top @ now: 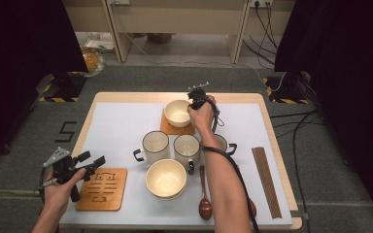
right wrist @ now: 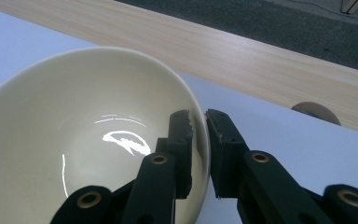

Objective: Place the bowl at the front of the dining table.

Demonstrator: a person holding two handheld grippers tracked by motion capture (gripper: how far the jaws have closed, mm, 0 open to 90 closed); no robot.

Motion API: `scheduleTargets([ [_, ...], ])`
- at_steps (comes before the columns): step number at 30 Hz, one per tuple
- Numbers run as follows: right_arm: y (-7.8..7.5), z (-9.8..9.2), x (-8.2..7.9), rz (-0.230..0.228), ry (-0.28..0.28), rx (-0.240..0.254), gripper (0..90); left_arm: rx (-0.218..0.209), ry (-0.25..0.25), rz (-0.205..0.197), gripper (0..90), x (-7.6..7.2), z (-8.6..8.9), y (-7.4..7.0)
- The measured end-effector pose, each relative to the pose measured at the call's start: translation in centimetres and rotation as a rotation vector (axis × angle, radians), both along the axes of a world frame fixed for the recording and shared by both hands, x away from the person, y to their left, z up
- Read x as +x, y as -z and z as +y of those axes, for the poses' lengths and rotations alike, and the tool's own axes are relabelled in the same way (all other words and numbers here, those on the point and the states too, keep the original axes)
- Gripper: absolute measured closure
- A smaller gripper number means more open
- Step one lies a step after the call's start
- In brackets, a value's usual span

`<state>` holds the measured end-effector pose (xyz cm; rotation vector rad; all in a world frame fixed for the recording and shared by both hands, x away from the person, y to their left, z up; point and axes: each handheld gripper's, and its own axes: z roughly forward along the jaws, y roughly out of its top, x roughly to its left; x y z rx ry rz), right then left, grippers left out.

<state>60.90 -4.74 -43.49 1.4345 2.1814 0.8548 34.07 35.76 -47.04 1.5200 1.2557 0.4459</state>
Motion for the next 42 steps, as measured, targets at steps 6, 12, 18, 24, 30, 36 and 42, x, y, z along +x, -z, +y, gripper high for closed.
scheduleTargets([
  [6,-0.1,-0.1,-0.1,0.004,0.0,0.003,73.9,-0.001,0.0,0.0,19.2,0.0,0.0,0.0],
  [12,-0.4,0.0,-0.2,-0.003,0.004,0.023,65.8,0.0,-0.002,0.0,19.2,-0.1,0.0,0.0],
  [18,-0.9,0.1,-0.6,0.003,0.002,0.045,58.4,0.0,-0.004,0.002,19.2,-0.1,0.1,0.1],
  [24,-1.5,-0.2,-1.1,0.003,0.004,0.054,51.9,-0.005,-0.006,-0.002,19.2,-0.1,0.0,-0.1],
  [30,-1.9,-0.5,-1.7,0.01,0.014,0.065,49.3,0.005,-0.015,-0.003,18.9,-0.1,-0.1,-0.1],
  [36,-2.3,-0.8,-2.2,0.01,0.023,0.072,48.4,0.011,-0.025,-0.003,18.8,-0.1,-0.1,0.0],
  [42,-2.7,-0.9,-2.9,0.011,0.029,0.077,47.7,0.009,-0.03,-0.004,18.7,-0.2,-0.2,-0.1],
])
